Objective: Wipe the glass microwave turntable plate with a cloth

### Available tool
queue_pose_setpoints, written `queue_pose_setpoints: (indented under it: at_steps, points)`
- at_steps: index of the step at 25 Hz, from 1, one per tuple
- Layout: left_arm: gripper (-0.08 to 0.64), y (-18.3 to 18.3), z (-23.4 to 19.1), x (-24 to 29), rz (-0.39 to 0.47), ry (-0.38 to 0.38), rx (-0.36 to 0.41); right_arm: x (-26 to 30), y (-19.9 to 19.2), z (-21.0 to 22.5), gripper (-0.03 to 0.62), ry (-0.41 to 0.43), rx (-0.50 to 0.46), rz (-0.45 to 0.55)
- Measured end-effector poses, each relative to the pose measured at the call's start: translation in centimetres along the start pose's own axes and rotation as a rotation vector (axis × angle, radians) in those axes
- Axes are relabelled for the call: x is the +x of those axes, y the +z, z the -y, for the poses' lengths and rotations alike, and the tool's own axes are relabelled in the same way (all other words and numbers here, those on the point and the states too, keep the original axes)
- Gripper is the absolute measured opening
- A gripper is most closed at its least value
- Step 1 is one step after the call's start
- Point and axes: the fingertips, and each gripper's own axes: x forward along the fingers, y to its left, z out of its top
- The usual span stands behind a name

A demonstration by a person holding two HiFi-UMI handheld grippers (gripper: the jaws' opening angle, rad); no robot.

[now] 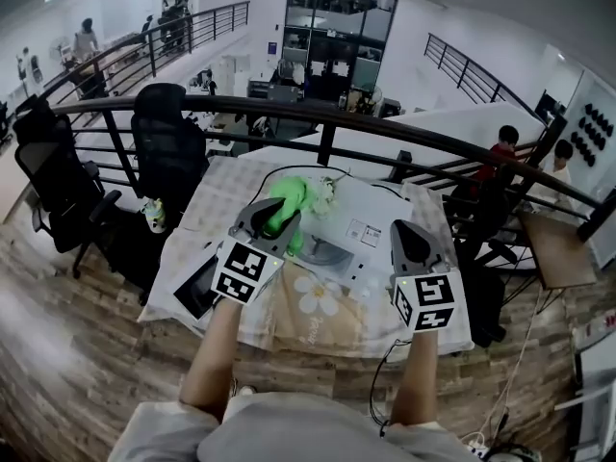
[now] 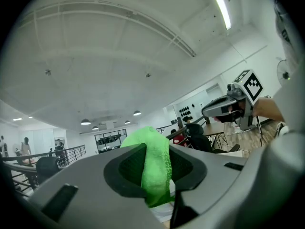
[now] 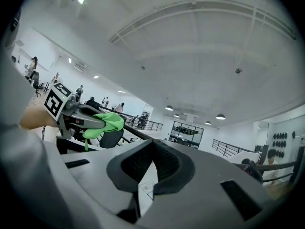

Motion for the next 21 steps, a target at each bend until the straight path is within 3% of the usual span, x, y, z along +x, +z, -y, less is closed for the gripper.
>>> queue_pose_setpoints:
  at_steps: [21]
  points:
    - [0.120, 1.0, 0.2, -0.6, 0.005, -0.011, 0.024, 0.4, 0.5, -1.4, 0.012, 0.029, -0.017, -0.015]
